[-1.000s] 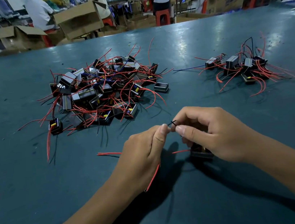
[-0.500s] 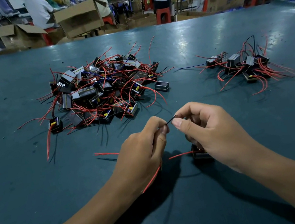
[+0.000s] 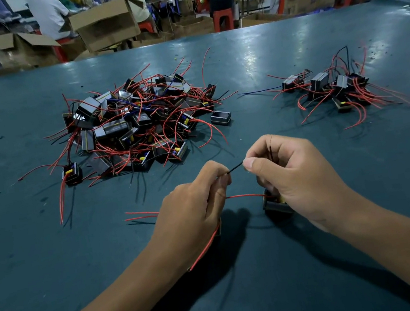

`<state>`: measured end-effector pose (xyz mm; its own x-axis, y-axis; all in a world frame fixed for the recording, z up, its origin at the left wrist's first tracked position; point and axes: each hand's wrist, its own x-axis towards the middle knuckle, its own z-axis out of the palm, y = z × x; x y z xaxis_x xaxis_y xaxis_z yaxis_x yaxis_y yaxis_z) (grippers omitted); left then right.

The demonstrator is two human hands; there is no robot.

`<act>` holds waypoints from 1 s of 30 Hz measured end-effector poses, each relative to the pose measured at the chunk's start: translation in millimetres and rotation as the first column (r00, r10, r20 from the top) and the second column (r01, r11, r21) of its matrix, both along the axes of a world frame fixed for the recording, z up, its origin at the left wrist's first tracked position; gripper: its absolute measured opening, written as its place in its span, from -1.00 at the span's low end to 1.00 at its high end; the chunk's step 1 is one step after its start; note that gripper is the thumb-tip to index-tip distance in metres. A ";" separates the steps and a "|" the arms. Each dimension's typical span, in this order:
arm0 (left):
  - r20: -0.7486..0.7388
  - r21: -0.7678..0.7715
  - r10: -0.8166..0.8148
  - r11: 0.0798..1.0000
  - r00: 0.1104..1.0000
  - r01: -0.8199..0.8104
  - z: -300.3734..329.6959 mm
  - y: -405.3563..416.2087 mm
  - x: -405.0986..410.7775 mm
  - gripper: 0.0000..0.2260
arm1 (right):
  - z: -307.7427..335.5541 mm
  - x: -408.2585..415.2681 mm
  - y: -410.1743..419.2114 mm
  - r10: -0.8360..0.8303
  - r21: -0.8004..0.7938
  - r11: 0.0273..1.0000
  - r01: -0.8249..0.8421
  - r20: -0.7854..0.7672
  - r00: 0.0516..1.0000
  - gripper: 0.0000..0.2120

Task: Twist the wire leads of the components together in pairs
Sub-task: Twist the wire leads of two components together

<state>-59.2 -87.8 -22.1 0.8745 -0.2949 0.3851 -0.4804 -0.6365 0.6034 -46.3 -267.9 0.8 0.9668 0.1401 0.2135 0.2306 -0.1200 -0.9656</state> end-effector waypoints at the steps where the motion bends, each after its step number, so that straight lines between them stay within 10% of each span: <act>1: -0.001 0.001 -0.001 1.000 1.000 0.001 0.2 0.5 0.0 -0.91 | 0.4 0.3 -0.2 0.000 0.006 1.000 0.000 -0.007 1.000 -0.75; 13: 0.071 -0.085 -0.004 0.996 0.997 0.010 4.9 4.8 1.9 -0.82 | 3.7 -0.2 -1.2 0.123 -0.068 0.991 -0.119 0.045 0.991 -0.84; 30: 0.150 0.033 -0.006 0.999 0.989 0.002 8.2 5.8 1.3 -0.86 | 11.2 1.9 -3.1 0.216 0.143 0.973 -0.181 -0.291 0.932 -0.77</act>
